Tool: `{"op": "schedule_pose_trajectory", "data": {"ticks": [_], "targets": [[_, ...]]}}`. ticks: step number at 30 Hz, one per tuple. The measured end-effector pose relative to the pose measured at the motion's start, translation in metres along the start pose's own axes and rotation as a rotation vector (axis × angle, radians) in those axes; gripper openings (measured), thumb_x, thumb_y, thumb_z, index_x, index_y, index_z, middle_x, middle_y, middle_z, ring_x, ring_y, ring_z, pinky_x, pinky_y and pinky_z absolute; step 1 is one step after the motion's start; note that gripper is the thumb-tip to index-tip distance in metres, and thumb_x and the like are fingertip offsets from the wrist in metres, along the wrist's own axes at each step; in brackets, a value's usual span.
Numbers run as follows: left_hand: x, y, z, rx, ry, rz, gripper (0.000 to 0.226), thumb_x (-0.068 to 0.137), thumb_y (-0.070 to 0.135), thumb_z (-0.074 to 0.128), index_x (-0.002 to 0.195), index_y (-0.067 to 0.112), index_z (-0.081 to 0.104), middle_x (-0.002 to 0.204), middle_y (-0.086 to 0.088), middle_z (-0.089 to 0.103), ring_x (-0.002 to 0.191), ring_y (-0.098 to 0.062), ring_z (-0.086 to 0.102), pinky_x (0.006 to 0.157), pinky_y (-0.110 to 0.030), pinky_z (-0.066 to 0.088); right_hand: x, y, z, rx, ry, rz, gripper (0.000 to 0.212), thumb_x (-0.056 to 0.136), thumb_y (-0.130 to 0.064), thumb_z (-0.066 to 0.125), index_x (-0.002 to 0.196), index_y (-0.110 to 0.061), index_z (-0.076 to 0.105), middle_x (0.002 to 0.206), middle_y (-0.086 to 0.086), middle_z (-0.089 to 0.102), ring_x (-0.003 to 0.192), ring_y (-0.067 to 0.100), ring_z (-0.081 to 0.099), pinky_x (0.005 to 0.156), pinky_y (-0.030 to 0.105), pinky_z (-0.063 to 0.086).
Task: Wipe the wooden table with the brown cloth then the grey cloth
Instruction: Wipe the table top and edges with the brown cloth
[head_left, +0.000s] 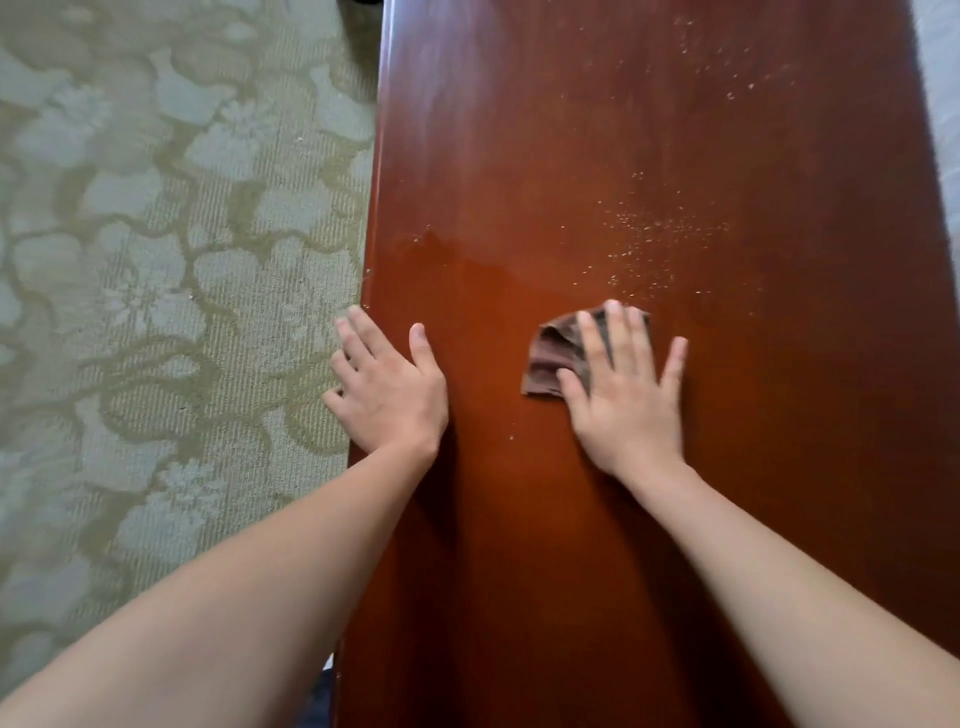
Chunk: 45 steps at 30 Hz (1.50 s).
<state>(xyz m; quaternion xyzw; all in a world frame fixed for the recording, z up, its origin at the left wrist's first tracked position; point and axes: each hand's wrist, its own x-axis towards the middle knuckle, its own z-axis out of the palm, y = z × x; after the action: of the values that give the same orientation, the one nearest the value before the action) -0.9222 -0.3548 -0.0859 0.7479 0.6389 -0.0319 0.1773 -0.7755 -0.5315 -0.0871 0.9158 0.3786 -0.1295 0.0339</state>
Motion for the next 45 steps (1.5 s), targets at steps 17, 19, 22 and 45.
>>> {"op": "schedule_pose_trajectory", "data": {"ticks": [17,19,22,45], "targets": [[0.003,0.002,0.006,0.009,0.046,0.019,0.074,0.106,0.057,0.023,0.164,0.012,0.017,0.168,-0.011,0.03,0.148,-0.033,0.035,0.111,-0.054,0.036,0.012,-0.072,0.001,0.04,-0.01,-0.302,0.07,0.109,-0.049,0.023,0.168,-0.016,0.007,0.176,0.009,-0.001,0.162,0.026,-0.007,0.132,0.046,0.001],[0.002,0.002,0.004,0.013,0.039,0.027,0.075,0.106,0.058,0.022,0.164,0.012,0.015,0.169,-0.011,0.027,0.149,-0.032,0.033,0.112,-0.054,0.035,0.008,-0.047,-0.001,0.035,-0.02,-0.292,0.069,0.109,-0.05,0.026,0.168,-0.019,0.009,0.176,0.006,0.0,0.162,0.023,-0.005,0.132,0.045,0.002],[0.002,0.001,0.001,0.001,0.023,0.022,0.075,0.106,0.058,0.022,0.165,0.012,0.013,0.169,-0.01,0.027,0.148,-0.033,0.035,0.109,-0.053,0.038,-0.006,0.01,-0.001,-0.004,-0.039,-0.087,0.069,0.108,-0.052,0.016,0.168,-0.021,-0.001,0.175,0.005,-0.009,0.161,0.021,-0.012,0.132,0.045,0.001],[-0.026,0.024,0.017,0.117,0.047,0.607,0.066,0.107,0.052,0.024,0.165,0.02,0.018,0.175,-0.008,0.003,0.161,-0.026,0.008,0.128,-0.058,0.004,-0.026,0.072,0.001,0.018,-0.067,-0.158,0.066,0.106,-0.052,0.017,0.167,-0.03,0.009,0.175,0.004,-0.001,0.162,0.024,-0.008,0.131,0.046,0.0]]}}
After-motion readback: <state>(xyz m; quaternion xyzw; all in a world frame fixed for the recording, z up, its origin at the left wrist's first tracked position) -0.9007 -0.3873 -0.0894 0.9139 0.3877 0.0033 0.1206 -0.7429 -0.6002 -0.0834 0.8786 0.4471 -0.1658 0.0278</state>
